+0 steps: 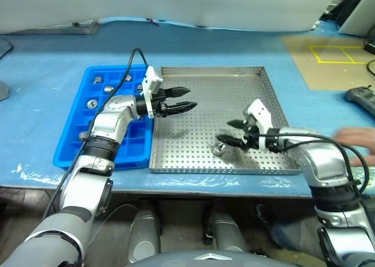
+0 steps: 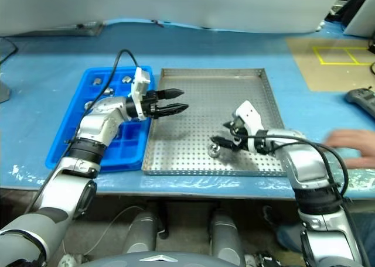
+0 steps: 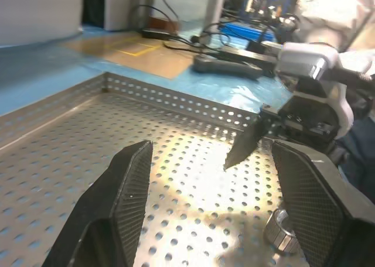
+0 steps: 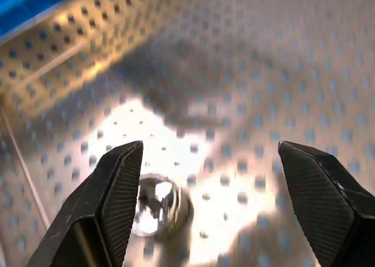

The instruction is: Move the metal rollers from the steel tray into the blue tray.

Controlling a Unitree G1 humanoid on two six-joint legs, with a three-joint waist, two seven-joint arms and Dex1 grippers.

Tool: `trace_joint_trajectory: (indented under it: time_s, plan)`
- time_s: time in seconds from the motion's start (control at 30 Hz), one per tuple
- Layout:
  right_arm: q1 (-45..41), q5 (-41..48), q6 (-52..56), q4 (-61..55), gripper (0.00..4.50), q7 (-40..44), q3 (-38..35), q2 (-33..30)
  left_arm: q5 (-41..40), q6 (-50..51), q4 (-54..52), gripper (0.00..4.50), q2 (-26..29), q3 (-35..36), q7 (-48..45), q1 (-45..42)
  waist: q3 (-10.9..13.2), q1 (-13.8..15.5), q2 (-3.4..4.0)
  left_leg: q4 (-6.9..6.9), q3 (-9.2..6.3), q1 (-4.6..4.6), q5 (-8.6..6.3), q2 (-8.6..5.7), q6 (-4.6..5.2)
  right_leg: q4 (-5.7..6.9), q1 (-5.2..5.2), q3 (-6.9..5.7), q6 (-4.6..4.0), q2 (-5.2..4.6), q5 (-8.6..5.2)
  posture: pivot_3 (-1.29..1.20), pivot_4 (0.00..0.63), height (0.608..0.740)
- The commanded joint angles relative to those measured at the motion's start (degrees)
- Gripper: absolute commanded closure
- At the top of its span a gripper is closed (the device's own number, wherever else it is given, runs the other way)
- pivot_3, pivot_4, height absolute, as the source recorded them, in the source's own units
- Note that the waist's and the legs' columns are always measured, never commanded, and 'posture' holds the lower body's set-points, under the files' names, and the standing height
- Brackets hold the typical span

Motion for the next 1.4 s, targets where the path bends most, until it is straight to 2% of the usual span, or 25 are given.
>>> trace_joint_trajectory:
  time_s: [0.03, 0.4, 0.5, 0.63, 0.67, 1.0, 1.4]
  plan:
    - [0.82, 1.04, 1.09, -3.59, 0.64, -1.91, 0.13, -0.21, 0.84, -2.83, 2.43, 1.08, -0.48, 0.95, -1.67, -2.12, 0.00, -0.66, 0.00, 0.00, 0.00, 0.01, 0.00, 0.00, 0.00, -0.01, 0.00, 0.01, -0.02, 0.00, 0.01, -0.36, 0.150, 0.740]
    - [0.11, 2.12, 1.25, -1.87, 0.64, -2.33, 7.37, 1.36, 2.46, -4.30, 2.89, 1.08, -0.10, 2.93, -0.26, -1.25, 0.00, -0.25, 0.00, 0.06, 0.02, 0.74, -0.19, -0.01, 0.28, -0.34, 0.92, 0.00, -0.06, -0.21, 0.04, -0.31, 0.150, 0.740]
    - [-0.88, -0.68, -0.59, 0.69, 1.26, -2.35, 10.90, -0.02, 2.67, -4.54, 1.84, 1.08, 0.47, 3.69, 1.08, -0.38, 0.00, -0.13, 0.00, 0.06, 0.04, 0.78, -0.22, -0.13, 0.34, -0.36, 0.98, -0.02, -0.06, -0.38, 0.04, -0.28, 0.150, 0.740]
    - [-2.96, -1.85, -3.15, 3.23, 2.58, -1.42, 12.19, -0.63, 2.70, -4.83, 0.41, 1.08, 1.32, 4.84, 3.07, 0.59, -0.01, 0.52, 0.00, 0.05, 0.06, 0.84, -0.23, -0.15, 0.34, -0.36, 1.05, -0.05, -0.06, -0.42, 0.03, -0.24, 0.150, 0.740]
    - [-3.59, -2.15, -3.80, 3.67, 2.69, -1.10, 12.48, -0.74, 2.60, -4.96, 0.04, 1.08, 1.54, 5.17, 3.61, 0.82, -0.01, 0.71, 0.00, 0.04, 0.06, 0.85, -0.23, -0.13, 0.34, -0.35, 1.04, -0.06, -0.06, -0.42, 0.03, -0.23, 0.150, 0.740]
    - [-7.98, -3.76, -7.74, 7.59, 2.77, 1.23, 14.24, 0.52, 2.19, -4.79, -1.29, 1.08, 2.15, 7.95, 6.49, 1.55, -0.01, 1.07, -0.01, -0.03, 0.07, 0.87, -0.22, -0.10, 0.33, -0.35, 1.03, -0.09, -0.05, -0.40, 0.03, -0.19, 0.150, 0.740]
    - [-11.32, -1.28, -8.64, 9.11, 2.77, -0.61, 9.95, 6.47, 2.04, -5.78, -0.54, 1.08, 1.84, 9.32, 7.78, 0.99, -0.01, 1.07, -0.01, -0.04, 0.08, 0.86, -0.23, -0.10, 0.33, -0.34, 0.99, -0.09, -0.05, -0.42, 0.03, -0.18, 0.150, 0.740]
